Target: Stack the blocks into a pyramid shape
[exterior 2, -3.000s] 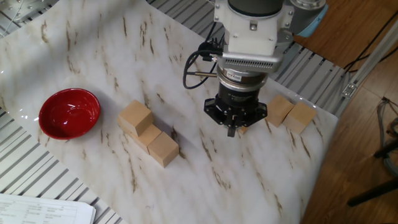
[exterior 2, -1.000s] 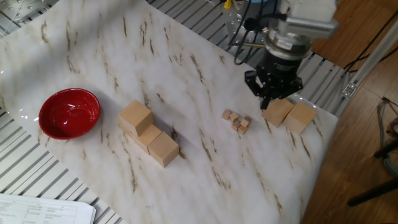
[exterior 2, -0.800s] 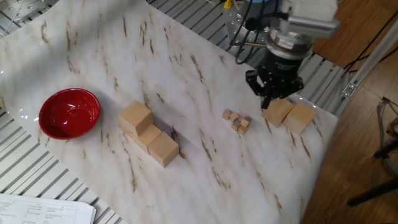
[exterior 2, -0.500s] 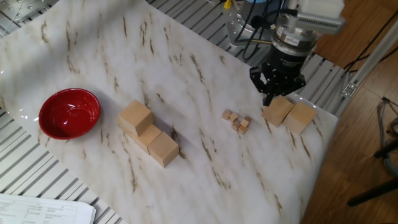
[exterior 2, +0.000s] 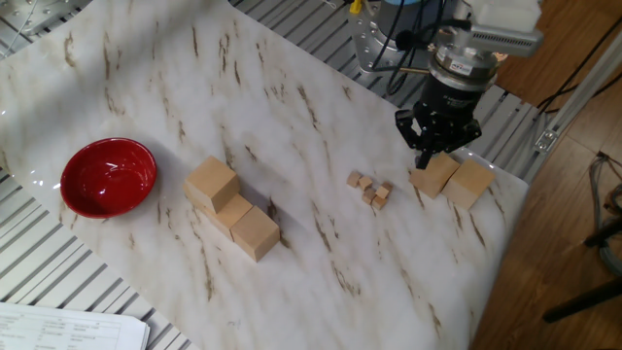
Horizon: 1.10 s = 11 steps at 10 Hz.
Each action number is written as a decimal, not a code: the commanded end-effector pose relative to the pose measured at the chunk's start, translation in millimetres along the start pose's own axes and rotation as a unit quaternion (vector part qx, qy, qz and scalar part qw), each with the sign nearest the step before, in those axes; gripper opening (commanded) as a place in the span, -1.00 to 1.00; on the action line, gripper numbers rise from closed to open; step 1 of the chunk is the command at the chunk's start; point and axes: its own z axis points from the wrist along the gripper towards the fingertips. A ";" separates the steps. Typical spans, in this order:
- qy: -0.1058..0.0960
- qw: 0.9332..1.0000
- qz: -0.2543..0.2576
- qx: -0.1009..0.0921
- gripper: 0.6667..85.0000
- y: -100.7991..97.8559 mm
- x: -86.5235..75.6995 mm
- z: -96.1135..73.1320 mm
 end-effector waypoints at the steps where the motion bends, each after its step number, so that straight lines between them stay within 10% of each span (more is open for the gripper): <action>1: 0.000 1.000 -0.009 -0.002 -0.98 1.5 0.8 0.8; 4: 0.041 0.997 -0.068 0.023 -0.98 -13.3 21.1 -0.3; 7: 0.053 0.993 -0.099 -0.021 -0.98 8.1 29.2 -0.9; 11: 0.056 0.982 -0.177 -0.026 -0.98 8.4 31.6 -1.1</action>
